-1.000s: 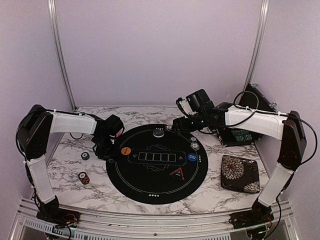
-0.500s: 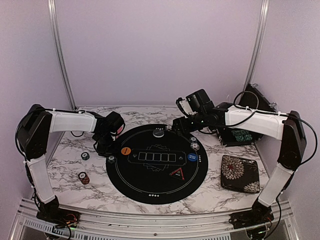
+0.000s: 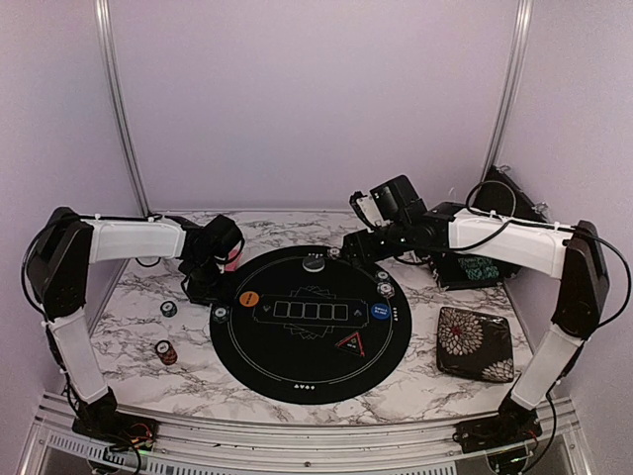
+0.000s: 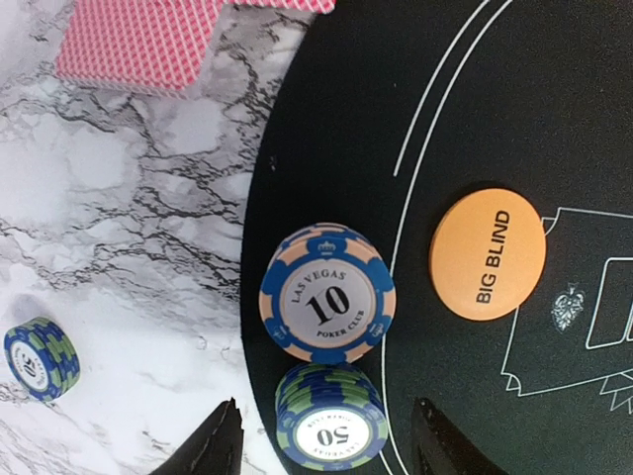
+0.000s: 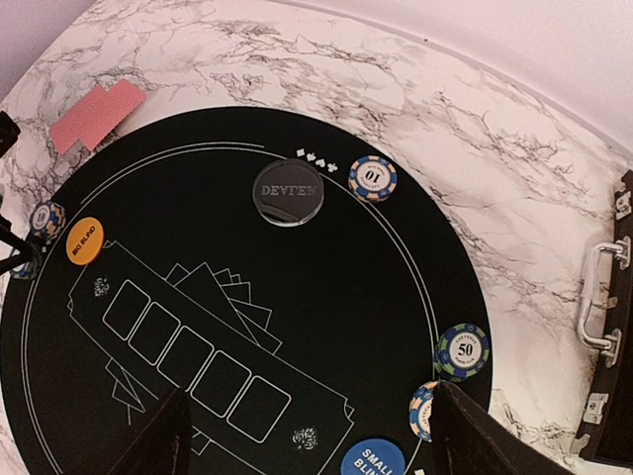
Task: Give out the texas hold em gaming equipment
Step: Place the poker chips pile at the big blind area.
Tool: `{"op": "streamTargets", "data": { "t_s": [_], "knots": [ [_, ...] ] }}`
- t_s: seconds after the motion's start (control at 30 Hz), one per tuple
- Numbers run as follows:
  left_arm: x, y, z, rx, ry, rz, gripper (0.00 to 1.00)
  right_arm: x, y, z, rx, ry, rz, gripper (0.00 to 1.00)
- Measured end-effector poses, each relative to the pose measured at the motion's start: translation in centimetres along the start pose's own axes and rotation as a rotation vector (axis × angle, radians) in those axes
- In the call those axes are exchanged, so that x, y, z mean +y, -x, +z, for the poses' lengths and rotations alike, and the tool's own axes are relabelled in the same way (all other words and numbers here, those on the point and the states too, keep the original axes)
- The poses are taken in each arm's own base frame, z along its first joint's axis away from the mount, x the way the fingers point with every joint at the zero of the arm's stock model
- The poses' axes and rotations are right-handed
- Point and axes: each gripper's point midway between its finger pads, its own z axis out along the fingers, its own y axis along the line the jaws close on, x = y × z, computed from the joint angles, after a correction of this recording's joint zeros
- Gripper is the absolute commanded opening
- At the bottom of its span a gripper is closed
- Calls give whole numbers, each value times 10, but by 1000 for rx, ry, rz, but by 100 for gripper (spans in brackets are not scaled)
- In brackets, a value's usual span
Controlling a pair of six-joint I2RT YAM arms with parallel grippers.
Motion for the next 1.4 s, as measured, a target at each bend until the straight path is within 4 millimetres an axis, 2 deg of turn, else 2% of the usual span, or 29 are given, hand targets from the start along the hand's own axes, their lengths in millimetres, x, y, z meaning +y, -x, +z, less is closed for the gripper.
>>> {"op": "streamTargets", "data": {
  "t_s": [0.13, 0.3, 0.5, 0.67, 0.83, 1.0, 1.2, 1.4],
  "knots": [
    [11, 11, -16, -46, -4, -33, 60, 0, -1, 0, 0, 0, 0, 80],
    [40, 15, -27, -68, 5, -103, 61, 0, -1, 0, 2, 0, 0, 80],
    [83, 9, -26, -51, 50, -180, 64, 0, -1, 0, 2, 0, 0, 80],
    [106, 1, -18, -24, 84, -216, 65, 0, -1, 0, 2, 1, -1, 80],
    [120, -7, -12, 4, 104, -229, 67, -1, -1, 0, 2, 0, -1, 81],
    [131, -7, -10, 10, 113, -243, 67, -1, -1, 0, 2, 0, -2, 81],
    [138, -5, -7, 16, 117, -251, 67, -1, -1, 0, 2, 0, -3, 81],
    [141, -6, 4, 38, 115, -250, 67, -1, -1, 0, 1, -1, -3, 81]
  ]
}}
